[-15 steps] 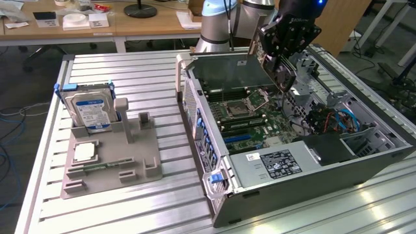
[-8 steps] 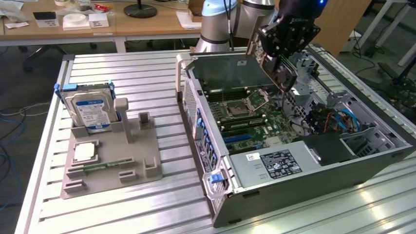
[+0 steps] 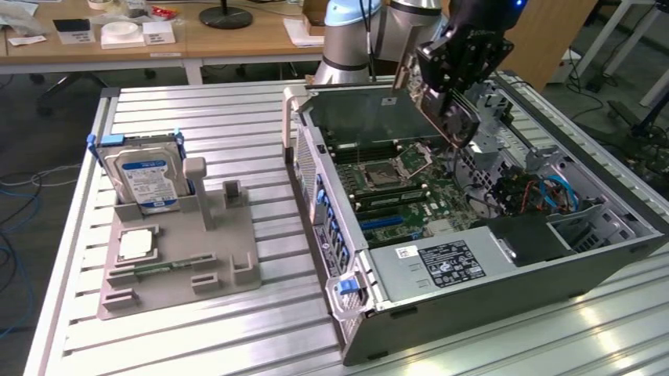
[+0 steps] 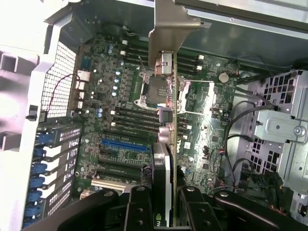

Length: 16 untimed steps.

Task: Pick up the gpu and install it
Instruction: 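Insert the gpu into the slot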

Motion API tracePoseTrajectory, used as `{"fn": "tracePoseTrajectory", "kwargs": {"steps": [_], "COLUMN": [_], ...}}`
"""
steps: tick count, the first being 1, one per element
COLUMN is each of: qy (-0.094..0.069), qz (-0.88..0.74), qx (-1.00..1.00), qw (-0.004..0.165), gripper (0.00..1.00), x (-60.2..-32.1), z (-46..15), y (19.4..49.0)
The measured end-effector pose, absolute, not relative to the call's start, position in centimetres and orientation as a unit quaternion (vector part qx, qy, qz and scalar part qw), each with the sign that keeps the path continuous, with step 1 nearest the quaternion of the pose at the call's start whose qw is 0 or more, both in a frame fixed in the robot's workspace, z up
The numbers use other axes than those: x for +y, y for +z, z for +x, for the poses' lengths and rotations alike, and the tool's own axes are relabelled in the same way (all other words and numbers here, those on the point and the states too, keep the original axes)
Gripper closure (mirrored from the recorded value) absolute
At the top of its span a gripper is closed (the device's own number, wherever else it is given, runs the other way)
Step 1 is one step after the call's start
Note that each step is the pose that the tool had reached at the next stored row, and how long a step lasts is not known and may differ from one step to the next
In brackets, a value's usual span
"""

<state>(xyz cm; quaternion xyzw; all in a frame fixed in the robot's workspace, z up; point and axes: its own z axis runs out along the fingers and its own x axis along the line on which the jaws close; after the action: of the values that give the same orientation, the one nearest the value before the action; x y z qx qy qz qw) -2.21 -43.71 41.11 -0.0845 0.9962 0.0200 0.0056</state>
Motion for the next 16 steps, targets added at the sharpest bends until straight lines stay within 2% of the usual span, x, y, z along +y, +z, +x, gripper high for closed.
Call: {"fn": "tracePoseTrajectory", "kwargs": {"steps": [16], "qy": [0.02], "qz": [-0.146], "qx": [0.989], "qw": [0.004], "gripper": [0.72], "x": [-43.92], "z": [-2.21], "y": [41.1]}}
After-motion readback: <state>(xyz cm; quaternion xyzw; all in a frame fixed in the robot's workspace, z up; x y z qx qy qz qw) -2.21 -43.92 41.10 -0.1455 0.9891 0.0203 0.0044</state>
